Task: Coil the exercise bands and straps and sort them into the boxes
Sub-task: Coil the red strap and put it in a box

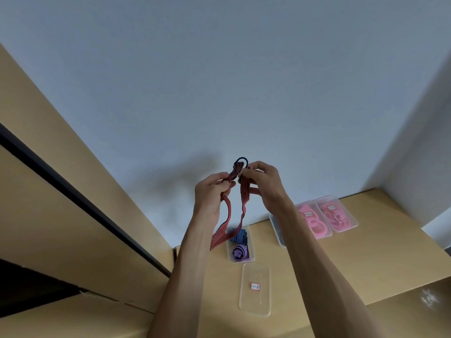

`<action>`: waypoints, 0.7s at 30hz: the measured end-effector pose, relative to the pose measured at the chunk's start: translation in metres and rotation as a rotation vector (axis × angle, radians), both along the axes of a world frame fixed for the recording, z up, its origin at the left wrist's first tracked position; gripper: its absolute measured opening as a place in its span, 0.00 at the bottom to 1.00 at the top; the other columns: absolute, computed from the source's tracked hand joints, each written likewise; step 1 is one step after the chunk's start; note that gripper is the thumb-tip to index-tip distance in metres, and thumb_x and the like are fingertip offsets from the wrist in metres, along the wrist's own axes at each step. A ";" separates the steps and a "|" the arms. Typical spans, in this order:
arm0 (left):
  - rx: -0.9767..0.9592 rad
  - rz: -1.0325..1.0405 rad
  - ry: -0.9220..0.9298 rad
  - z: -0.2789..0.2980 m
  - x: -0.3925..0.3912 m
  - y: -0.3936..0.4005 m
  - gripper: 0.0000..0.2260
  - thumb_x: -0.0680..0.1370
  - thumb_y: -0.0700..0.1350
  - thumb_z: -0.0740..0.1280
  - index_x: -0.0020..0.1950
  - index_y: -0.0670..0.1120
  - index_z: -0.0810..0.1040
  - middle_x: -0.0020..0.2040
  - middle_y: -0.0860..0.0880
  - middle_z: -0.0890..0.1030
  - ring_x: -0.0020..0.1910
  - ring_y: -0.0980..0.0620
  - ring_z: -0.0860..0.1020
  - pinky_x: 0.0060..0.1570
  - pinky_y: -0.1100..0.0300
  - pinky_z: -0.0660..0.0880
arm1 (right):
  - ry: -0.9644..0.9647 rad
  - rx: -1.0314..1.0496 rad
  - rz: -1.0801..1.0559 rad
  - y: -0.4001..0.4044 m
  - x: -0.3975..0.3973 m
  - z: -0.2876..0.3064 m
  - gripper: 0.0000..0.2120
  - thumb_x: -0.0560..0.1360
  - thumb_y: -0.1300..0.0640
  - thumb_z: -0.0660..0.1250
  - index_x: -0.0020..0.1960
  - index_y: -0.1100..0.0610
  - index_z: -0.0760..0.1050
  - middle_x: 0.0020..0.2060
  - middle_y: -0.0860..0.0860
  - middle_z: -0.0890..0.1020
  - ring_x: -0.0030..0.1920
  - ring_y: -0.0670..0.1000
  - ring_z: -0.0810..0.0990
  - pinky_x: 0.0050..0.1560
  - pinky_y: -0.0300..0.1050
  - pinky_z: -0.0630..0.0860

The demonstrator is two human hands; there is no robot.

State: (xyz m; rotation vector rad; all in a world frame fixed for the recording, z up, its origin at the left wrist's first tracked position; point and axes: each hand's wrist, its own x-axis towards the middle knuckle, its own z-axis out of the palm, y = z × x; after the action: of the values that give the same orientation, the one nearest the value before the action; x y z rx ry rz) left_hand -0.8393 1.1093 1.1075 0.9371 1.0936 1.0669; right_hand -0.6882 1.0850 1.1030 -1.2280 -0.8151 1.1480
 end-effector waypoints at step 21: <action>0.212 -0.071 0.262 -0.018 -0.008 0.013 0.06 0.77 0.39 0.70 0.45 0.49 0.84 0.39 0.49 0.86 0.37 0.50 0.85 0.43 0.55 0.83 | -0.096 0.093 -0.131 0.012 -0.030 0.003 0.05 0.74 0.63 0.72 0.41 0.60 0.78 0.37 0.58 0.84 0.35 0.52 0.82 0.33 0.41 0.77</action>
State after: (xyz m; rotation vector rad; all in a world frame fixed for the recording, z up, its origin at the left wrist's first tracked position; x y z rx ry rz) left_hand -0.8472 1.1227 1.0896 1.3035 1.1654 1.0354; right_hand -0.7179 1.0975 1.1062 -1.2484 -0.8375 0.9411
